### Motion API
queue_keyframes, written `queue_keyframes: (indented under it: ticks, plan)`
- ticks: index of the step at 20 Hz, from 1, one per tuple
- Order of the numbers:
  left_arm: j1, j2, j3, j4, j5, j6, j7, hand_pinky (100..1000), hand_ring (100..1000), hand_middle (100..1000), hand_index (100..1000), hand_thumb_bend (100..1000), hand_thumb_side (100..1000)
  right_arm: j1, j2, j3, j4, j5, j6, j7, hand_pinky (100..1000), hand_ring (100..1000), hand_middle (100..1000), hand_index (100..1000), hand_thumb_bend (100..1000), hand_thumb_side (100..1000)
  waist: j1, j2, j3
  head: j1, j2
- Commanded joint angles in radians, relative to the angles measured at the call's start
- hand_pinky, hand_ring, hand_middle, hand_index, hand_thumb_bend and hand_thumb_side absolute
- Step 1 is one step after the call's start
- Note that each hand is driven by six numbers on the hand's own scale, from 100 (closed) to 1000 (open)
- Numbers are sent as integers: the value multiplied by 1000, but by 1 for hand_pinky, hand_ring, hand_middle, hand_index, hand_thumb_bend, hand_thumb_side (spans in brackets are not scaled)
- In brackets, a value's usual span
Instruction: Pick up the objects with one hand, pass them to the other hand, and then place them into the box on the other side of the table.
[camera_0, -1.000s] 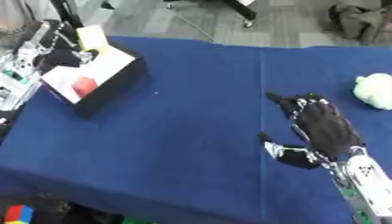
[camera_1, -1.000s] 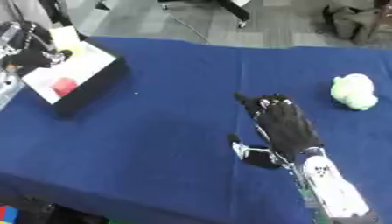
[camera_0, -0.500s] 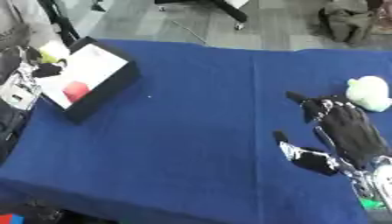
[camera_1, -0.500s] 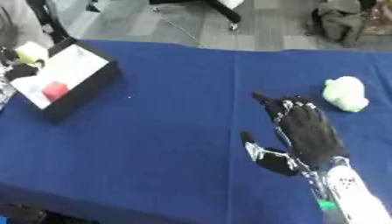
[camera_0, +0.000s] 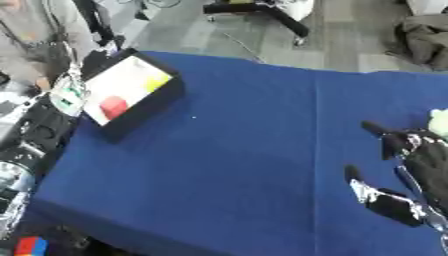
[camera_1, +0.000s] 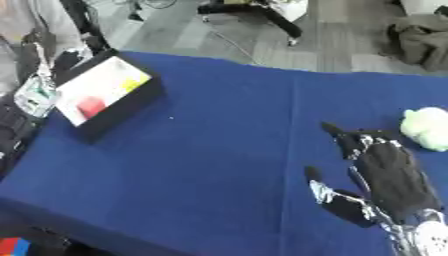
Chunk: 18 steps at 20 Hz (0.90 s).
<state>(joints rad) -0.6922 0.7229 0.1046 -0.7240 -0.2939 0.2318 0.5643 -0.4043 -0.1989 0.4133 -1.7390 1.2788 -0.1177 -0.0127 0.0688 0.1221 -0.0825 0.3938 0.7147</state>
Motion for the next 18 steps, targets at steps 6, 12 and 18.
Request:
queue_keyframes:
  ticks: [6, 12, 18]
  plan:
    - [103, 84, 29, -415, 190, -158, -47, 732, 777, 866, 957, 883, 697, -35, -53, -60, -26, -38, 39, -18, 659, 582, 409, 887, 258, 469, -1, -30, 22, -48, 22]
    - [232, 34, 31, -834, 265, -287, -225, 716, 737, 821, 933, 810, 643, -117, -159, -156, 15, -245, 122, -18, 673, 616, 447, 883, 309, 494, -13, -31, 42, -256, 54]
    - [295, -100, 6, -1045, 306, -310, -406, 703, 702, 793, 915, 736, 601, -261, -276, -243, 239, -466, 204, -24, 691, 643, 479, 891, 339, 529, -25, -29, 66, -487, 55]
